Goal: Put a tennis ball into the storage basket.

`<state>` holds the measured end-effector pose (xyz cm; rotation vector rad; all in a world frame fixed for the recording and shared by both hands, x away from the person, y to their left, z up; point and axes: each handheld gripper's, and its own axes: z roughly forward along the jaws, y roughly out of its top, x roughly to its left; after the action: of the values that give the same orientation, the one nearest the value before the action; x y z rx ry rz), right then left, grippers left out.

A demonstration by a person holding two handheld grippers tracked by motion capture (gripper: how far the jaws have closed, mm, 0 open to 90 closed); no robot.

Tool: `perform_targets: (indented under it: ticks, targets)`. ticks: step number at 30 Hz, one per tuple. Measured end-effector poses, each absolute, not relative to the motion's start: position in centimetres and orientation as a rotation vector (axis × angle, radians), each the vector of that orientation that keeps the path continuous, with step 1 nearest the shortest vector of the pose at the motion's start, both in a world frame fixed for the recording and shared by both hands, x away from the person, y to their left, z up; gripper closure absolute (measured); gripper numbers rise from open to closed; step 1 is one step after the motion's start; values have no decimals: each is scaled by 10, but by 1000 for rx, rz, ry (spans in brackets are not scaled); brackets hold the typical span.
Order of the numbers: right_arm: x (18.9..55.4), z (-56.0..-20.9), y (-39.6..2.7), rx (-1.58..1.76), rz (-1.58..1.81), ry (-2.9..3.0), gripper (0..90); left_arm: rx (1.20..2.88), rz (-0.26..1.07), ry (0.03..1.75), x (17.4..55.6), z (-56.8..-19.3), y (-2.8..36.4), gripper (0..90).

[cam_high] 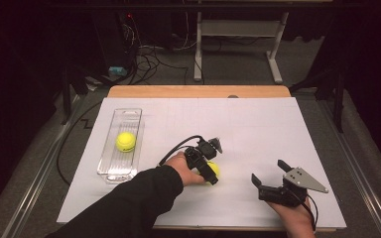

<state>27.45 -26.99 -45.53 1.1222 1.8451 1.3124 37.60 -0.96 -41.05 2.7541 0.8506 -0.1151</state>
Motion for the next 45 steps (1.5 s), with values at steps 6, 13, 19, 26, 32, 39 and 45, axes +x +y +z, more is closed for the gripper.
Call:
perform_targets:
  ticks: [6, 13, 19, 26, 32, 39, 45]
  targets:
    - [274, -455, -270, 1120, 1313, 1845, 0, 2758, -122, 840, 376, -411, -9, 256]
    - [274, -455, -269, 1121, 1312, 1845, 0, 2764, -112, 841, 375, -410, -9, 270]
    - [274, -455, -270, 1125, 1316, 1842, 0, 2758, -127, 845, 375, -408, -8, 273]
    - [274, -454, -269, 1118, 1316, 1840, 0, 2755, -125, 841, 372, -401, -2, 272]
    - [274, -454, -269, 1115, 1313, 1842, 0, 2744, -104, 850, 369, -390, 9, 273]
    - [273, -454, -269, 1117, 1314, 1840, 0, 2736, -75, 883, 369, -381, 26, 276]
    - [274, -454, -269, 1118, 1313, 1839, 0, 2733, -76, 920, 370, -376, 47, 276]
